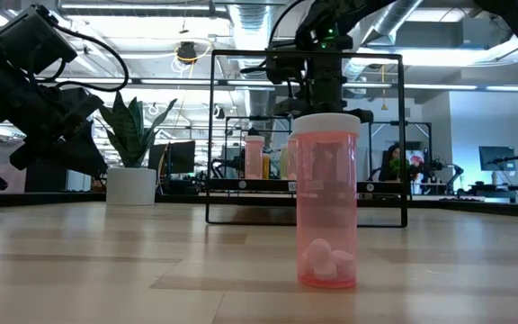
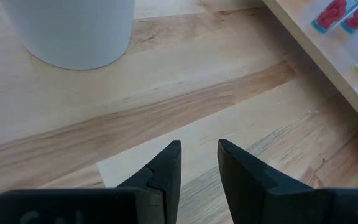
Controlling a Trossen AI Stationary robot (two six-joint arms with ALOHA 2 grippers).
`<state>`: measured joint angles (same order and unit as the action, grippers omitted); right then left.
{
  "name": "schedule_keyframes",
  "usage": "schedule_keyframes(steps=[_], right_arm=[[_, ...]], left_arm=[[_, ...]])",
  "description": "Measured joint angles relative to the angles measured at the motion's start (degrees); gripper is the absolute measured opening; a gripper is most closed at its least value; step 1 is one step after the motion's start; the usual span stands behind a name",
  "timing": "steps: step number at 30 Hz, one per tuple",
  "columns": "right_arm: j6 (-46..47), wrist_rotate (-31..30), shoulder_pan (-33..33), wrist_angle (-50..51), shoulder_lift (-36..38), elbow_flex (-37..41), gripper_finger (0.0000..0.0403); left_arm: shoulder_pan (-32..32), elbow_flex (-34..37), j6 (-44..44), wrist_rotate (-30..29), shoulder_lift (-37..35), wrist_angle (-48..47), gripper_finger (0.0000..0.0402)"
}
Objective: Pick and place medicine bottles onto shelf by color
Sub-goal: Put the blue pill bottle on the shelf aligned with the other blue pill bottles
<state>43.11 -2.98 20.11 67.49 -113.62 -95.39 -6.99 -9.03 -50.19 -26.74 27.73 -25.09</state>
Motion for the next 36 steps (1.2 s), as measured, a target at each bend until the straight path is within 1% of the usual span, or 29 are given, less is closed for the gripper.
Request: schedule_keyframes(steps=[13,31,36], right_arm=[[-0.40,0.92,-0.03,5.12,-0.10,-2.38,0.0131],[-1.71,4.14,-0.21,7.19,-0.11,-2.38,0.0131],[-2.52,4.17,-0.40,6.17,-0.11,-2.38,0.0131]], left_arm=[[-0.01,0.01,0.00,0.00,0.00,0.01,0.0091],[-0.01,0.01,0.00,0.00,0.02,0.00,0.0091],[0.00,0.00,0.00,0.00,0.00,-0.01,0.0091]])
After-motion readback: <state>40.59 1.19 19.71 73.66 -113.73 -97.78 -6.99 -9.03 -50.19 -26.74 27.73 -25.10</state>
